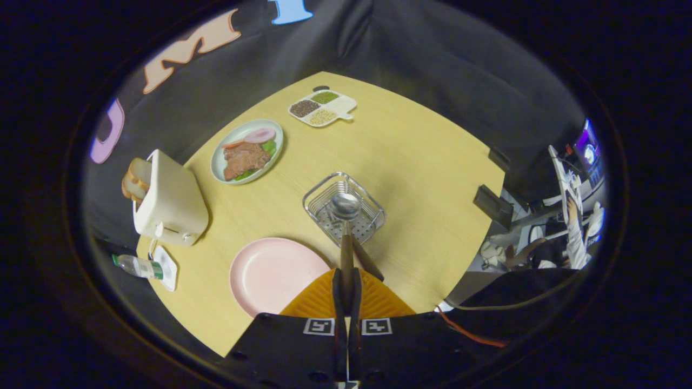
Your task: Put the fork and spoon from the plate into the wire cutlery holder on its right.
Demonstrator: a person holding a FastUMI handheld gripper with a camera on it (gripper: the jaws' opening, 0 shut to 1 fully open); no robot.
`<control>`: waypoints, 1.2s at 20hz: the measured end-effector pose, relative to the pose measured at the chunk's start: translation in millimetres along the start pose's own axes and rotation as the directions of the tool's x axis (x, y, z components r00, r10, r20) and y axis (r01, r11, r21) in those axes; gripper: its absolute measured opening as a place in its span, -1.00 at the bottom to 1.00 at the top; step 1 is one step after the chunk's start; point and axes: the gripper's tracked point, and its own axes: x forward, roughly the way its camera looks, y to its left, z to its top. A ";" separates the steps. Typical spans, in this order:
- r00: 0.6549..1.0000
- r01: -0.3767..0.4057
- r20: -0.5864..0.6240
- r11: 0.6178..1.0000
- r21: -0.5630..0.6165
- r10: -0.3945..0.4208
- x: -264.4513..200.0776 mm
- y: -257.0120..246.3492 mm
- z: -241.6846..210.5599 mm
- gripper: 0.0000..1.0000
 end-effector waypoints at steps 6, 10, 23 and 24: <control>0.998 -0.023 -0.061 0.999 -0.030 0.021 10.9 0.5 5.4 -0.78; 0.998 -0.062 -0.025 0.995 -0.072 0.061 3.1 1.8 14.7 0.42; 0.941 -0.031 0.296 0.911 -0.410 0.165 -45.1 -21.2 29.2 0.99; 0.917 -0.051 0.339 0.904 -0.424 0.211 -52.1 -17.2 33.5 1.00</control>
